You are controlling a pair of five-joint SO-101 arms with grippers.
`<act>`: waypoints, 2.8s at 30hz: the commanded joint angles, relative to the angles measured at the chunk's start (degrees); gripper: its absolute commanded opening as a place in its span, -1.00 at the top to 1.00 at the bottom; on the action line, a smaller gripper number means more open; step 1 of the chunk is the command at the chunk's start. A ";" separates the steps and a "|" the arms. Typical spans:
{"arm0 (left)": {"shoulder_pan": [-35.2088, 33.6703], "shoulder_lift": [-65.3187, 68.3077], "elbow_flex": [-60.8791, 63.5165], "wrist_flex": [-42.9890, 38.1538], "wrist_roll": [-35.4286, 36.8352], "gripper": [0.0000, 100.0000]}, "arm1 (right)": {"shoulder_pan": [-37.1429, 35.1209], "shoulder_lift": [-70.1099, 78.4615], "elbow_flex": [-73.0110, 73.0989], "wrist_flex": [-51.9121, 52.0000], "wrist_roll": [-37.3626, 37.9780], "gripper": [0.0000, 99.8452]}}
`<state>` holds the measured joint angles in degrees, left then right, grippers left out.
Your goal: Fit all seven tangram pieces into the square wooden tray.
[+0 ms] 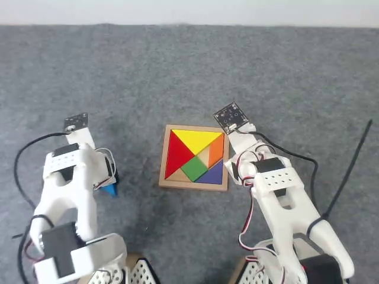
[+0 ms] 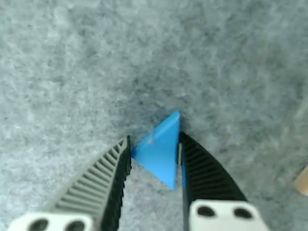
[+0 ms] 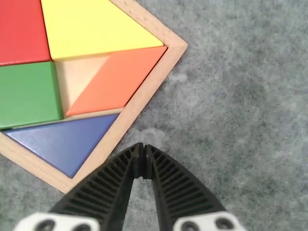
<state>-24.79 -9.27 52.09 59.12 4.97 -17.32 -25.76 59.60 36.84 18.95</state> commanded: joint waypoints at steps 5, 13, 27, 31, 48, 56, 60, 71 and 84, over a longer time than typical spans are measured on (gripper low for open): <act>0.09 -0.79 0.22 -0.18 2.20 0.76 | 0.31 -3.30 -0.53 -0.66 -0.18 0.99; -0.09 -0.88 0.22 -0.09 2.37 0.77 | 0.31 -3.30 -0.53 -0.66 -0.18 0.99; -3.08 -28.13 14.37 -6.24 2.37 0.76 | 0.31 -3.30 -0.53 -0.75 -0.18 0.99; -3.08 -34.90 16.66 -6.24 2.55 0.76 | 0.31 -3.30 -0.53 -0.75 -0.18 0.99; -4.92 -28.31 16.04 -5.80 2.55 0.60 | 0.40 -3.30 -0.53 -0.75 -0.18 0.99; -4.92 -6.68 4.35 -2.99 5.98 0.60 | 0.57 -3.30 -0.53 -0.75 -0.18 0.99; -4.84 -5.98 3.74 -2.64 5.89 0.66 | 0.57 -3.30 -0.44 -0.84 -0.18 0.99; -3.43 -5.98 3.74 -2.90 6.15 0.74 | 0.66 -3.30 -0.44 -0.75 -0.18 0.99; -3.43 -6.24 3.82 -3.25 5.63 0.81 | 0.66 -2.95 -0.44 -1.01 -0.18 0.99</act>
<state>-28.40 -14.99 58.07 55.78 10.68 -17.32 -25.76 59.60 36.84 18.95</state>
